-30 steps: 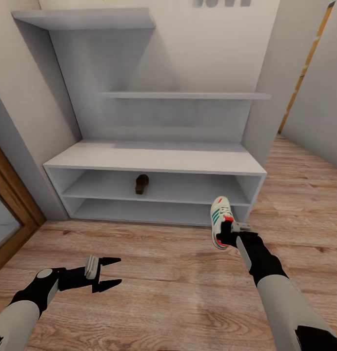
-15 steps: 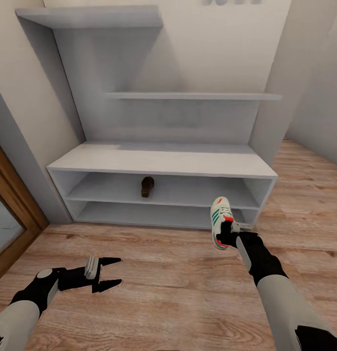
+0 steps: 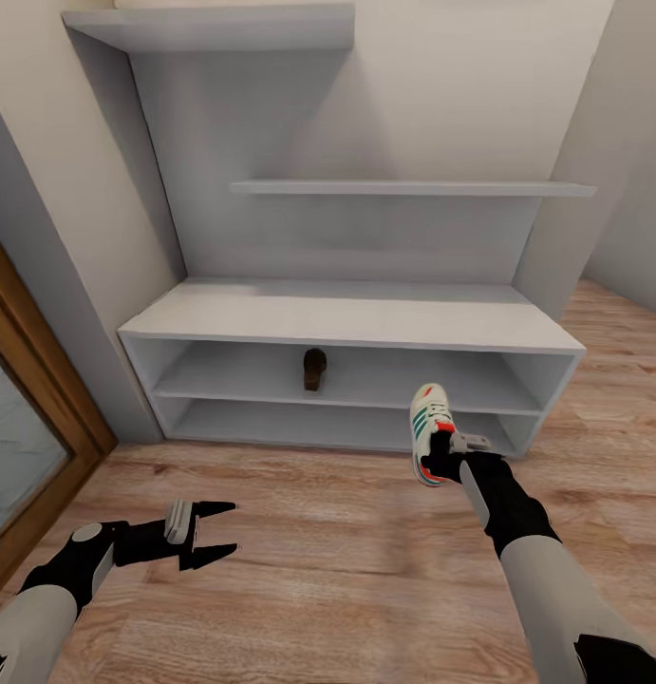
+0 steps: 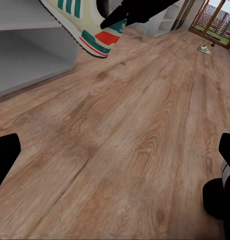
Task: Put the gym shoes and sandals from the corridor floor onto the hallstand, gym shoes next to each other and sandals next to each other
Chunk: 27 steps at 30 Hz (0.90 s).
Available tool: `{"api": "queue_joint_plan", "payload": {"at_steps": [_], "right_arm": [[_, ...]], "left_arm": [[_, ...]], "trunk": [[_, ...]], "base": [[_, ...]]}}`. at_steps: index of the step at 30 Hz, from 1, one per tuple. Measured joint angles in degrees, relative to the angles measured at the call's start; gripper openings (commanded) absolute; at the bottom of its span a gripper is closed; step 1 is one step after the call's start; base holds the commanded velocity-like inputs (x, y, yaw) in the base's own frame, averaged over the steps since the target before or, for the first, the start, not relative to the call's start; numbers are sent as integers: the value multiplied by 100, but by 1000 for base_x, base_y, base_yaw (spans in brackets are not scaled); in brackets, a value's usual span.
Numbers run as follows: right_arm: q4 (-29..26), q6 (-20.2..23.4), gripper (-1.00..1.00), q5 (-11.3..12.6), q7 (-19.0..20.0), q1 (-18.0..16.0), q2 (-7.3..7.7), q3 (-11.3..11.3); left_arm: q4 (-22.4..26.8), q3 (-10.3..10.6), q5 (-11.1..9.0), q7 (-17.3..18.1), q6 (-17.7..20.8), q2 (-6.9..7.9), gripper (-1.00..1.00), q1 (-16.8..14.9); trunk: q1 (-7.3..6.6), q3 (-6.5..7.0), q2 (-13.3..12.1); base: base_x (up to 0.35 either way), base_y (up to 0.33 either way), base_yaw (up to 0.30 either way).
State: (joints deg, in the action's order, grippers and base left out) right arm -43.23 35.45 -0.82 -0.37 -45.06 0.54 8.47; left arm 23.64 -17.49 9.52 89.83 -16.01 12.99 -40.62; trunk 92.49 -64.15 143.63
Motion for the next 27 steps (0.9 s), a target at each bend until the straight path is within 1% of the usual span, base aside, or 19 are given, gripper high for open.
{"api": "queue_joint_plan", "payload": {"at_steps": [10, 12, 22, 27], "right_arm": [[-29, 1, -100, -1, 0, 0, 0, 4], [-29, 2, -100, 1, 0, 0, 0, 5], [-36, 4, -100, 0, 0, -1, -1, 8], [-25, 5, -100, 0, -2, -1, -1, 9]], "left_arm": [[0, -1, 0, 0, 0, 0, 100, 1], [-1, -3, 0, -1, 0, 0, 100, 0], [-2, -4, 0, -3, 0, 4, 100, 0], [-2, 3, 0, -3, 0, 1, 100, 4]], "trunk": [[0, 0, 0], [0, 0, 0], [-1, 0, 0], [-3, 0, 0]], "base": [[1, 304, 0], [0, 176, 0], [16, 31, 0], [258, 1, 0]]}}
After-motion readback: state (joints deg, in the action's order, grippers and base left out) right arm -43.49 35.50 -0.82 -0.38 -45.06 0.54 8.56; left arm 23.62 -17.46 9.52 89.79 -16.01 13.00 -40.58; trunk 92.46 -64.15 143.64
